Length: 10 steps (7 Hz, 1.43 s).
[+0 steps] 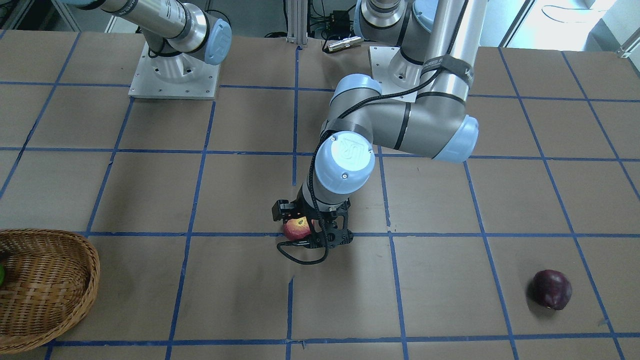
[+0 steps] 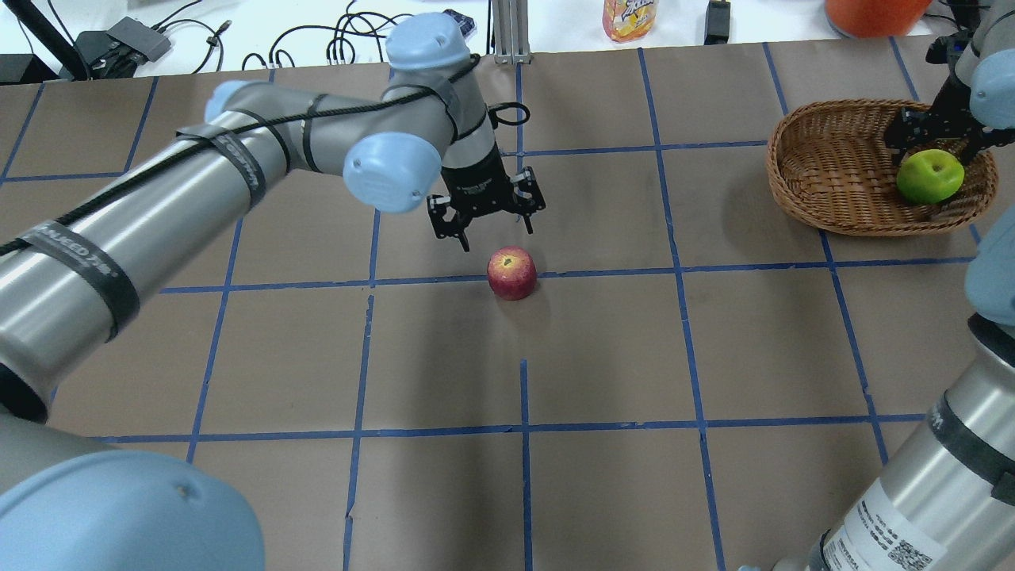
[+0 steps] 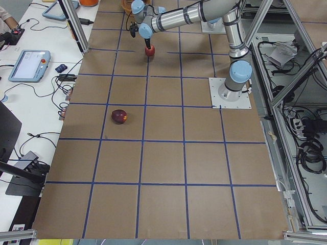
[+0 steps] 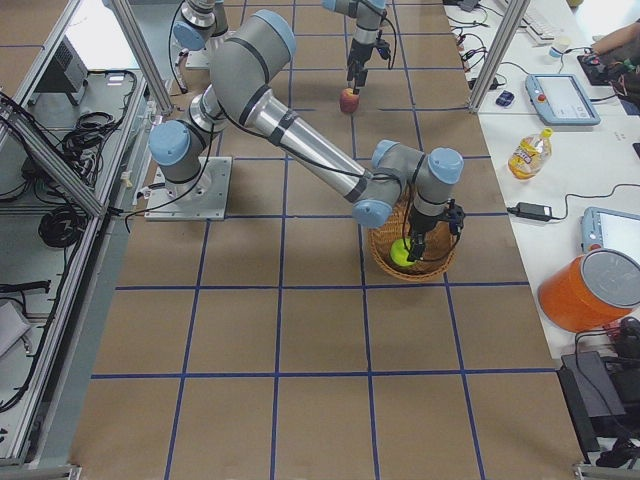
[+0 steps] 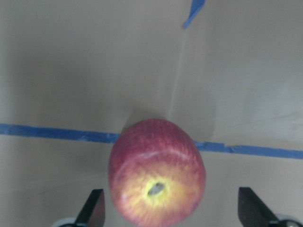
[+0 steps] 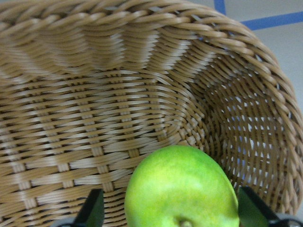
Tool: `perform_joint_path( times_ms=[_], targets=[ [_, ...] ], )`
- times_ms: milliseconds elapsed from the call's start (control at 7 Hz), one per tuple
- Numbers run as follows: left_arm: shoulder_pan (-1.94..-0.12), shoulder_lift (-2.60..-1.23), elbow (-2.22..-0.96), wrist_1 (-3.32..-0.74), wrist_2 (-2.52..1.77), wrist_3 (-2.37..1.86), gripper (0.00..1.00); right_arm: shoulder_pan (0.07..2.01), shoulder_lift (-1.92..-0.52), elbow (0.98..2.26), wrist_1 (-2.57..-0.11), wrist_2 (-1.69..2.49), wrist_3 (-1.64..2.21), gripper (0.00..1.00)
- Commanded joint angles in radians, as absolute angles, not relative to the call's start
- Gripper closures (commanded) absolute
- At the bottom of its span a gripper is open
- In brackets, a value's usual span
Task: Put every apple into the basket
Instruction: 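Move the left gripper to the dark apple while the right reaches for the red apple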
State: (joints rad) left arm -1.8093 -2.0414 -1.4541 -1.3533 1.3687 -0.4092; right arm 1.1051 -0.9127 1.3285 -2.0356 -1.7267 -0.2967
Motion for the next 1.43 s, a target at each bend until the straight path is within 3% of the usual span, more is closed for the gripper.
perform_joint_path(
  times_ms=[0, 286, 429, 857, 1286],
  targets=[
    [-1.642, -1.953, -1.352, -1.662, 1.377, -0.16, 0.0, 1.222, -0.974, 1.328, -1.944, -1.72, -0.243, 0.0],
    [-1.408, -1.951, -1.342, -1.72, 1.391, 0.074, 0.0, 1.342, -1.058, 1.33, -1.805, -1.659, -0.183, 0.0],
    [-1.338, -1.989, -1.35, -1.581, 1.511, 0.16, 0.0, 1.36, -1.074, 1.328, -1.78, -1.654, -0.183, 0.0],
    [-1.242, -2.119, -1.368, -1.276, 1.793, 0.537, 0.0, 1.535, -1.089, 1.335, -1.726, -1.48, 0.116, 0.0],
    [-1.192, -2.232, -1.355, -1.198, 1.801, 0.755, 0.0, 1.771, -1.06, 1.344, -1.736, -1.431, 0.444, 0.0]
  ],
)
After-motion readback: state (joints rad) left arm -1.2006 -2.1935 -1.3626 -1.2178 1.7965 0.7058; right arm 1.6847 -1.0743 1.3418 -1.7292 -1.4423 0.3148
